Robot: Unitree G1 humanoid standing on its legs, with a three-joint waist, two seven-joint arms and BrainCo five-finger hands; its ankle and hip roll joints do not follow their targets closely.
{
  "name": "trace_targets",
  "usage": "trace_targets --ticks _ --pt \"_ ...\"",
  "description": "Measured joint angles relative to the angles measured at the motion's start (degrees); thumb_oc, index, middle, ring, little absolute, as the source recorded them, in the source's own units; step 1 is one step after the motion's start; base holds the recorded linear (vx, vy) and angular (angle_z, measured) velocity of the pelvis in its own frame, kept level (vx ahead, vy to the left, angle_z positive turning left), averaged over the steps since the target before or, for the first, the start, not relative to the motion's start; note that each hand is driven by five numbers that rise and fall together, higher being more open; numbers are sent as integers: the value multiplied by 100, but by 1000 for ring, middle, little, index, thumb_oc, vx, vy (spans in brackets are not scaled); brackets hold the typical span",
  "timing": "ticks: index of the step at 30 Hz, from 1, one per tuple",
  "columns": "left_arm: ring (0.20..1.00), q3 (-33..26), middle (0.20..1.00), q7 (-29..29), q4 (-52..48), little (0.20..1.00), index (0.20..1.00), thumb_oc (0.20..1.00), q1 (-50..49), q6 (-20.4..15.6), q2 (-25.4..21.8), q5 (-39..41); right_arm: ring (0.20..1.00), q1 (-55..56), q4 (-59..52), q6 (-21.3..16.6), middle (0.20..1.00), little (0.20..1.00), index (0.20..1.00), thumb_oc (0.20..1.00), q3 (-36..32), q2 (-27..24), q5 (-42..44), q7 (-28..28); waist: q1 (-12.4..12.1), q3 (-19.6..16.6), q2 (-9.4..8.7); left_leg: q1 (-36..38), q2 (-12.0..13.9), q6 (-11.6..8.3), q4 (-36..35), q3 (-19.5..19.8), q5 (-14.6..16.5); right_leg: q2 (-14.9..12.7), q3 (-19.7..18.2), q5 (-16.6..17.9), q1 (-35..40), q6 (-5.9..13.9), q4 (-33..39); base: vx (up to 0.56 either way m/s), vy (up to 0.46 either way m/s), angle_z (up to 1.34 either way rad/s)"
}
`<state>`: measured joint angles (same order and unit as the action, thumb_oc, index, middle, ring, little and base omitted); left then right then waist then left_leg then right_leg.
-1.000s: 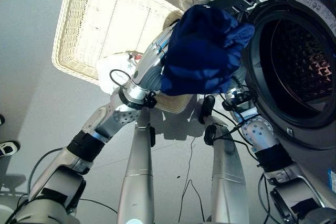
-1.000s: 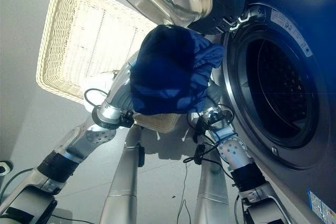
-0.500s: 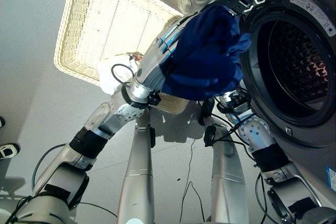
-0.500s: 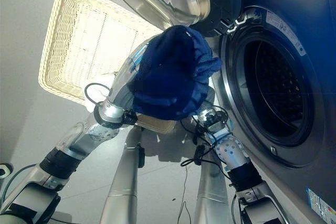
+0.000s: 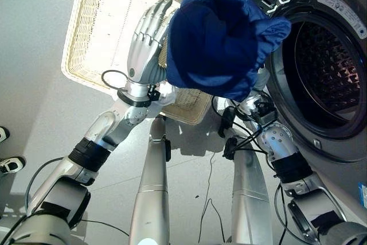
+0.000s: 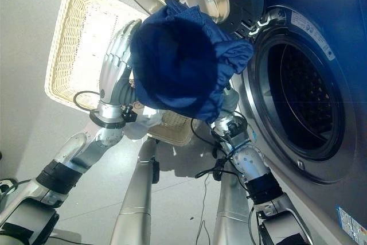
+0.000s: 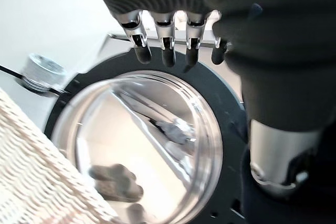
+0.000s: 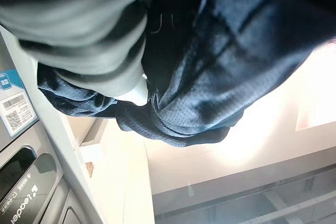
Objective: Put the clothes into the washing machine.
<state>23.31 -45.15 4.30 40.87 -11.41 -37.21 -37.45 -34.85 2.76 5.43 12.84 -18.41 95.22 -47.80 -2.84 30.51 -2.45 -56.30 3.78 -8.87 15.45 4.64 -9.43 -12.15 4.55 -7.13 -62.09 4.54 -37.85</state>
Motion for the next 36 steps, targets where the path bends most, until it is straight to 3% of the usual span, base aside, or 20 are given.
trace_targets --ticks 22,28,36 --pt "1000 -47 1000 -410 373 1000 1000 1000 12 478 3 354 200 -65 24 -294 200 200 200 200 -170 -8 103 65 18 -3 12 29 10 -1 0 -46 2 4 -33 -4 -6 -5 -13 0 0 0" --pt "1000 -117 1000 -997 1000 1000 1000 1000 94 272 54 970 200 -280 1110 -277 200 200 200 200 -174 -24 418 118 35 -2 13 28 19 -2 -2 -72 3 12 -44 -3 -15 -7 5 0 0 0" --pt "1000 -144 1000 -1482 2309 1000 1000 1000 474 281 47 1692 200 -482 2947 -201 200 200 200 200 -294 -356 1218 152 56 -2 13 26 40 6 -31 -140 8 33 -85 27 -36 -2 78 -6 25 -3"
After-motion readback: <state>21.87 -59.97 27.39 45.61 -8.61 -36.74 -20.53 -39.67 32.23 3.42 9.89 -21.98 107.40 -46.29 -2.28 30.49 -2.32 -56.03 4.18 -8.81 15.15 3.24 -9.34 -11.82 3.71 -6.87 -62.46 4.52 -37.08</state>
